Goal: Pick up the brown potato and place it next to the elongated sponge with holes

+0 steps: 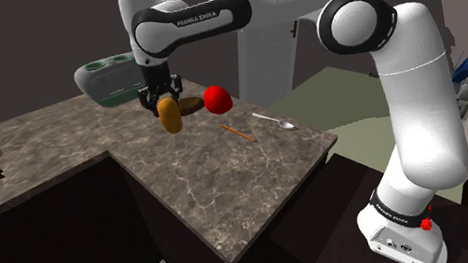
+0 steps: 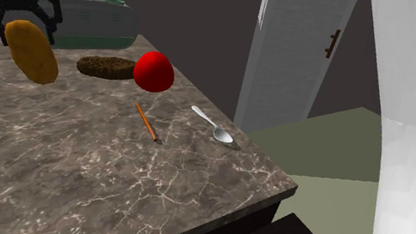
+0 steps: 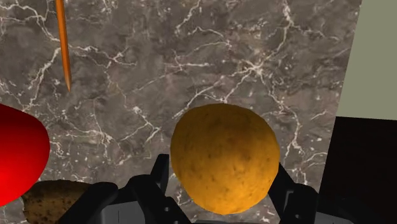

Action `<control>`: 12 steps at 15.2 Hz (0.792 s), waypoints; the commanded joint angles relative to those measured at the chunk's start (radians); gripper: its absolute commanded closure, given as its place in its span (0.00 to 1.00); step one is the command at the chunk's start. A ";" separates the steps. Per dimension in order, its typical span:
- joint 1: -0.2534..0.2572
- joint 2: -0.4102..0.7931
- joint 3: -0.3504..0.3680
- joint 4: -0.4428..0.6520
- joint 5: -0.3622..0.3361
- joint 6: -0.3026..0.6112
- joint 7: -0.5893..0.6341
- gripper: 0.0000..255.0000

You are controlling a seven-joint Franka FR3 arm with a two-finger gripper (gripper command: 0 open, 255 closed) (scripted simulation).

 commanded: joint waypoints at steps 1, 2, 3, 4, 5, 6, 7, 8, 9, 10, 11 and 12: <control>0.001 0.009 -0.001 -0.011 -0.003 0.020 0.005 1.00; 0.000 0.009 -0.002 -0.024 -0.004 0.033 0.006 1.00; -0.001 0.010 -0.002 -0.036 -0.005 0.045 0.008 1.00; -0.002 0.012 -0.003 -0.047 -0.006 0.058 0.010 1.00; -0.003 0.013 -0.003 -0.058 -0.007 0.070 0.011 1.00; -0.004 0.015 -0.004 -0.069 -0.008 0.082 0.013 1.00; -0.004 0.017 -0.005 -0.079 -0.010 0.095 0.015 1.00; -0.005 0.020 -0.005 -0.089 -0.011 0.106 0.016 1.00; -0.005 0.022 -0.006 -0.098 -0.012 0.118 0.018 1.00; -0.006 0.025 -0.007 -0.107 -0.014 0.130 0.020 1.00; -0.006 0.028 -0.008 -0.116 -0.015 0.142 0.022 1.00; -0.007 0.031 -0.009 -0.125 -0.017 0.153 0.023 1.00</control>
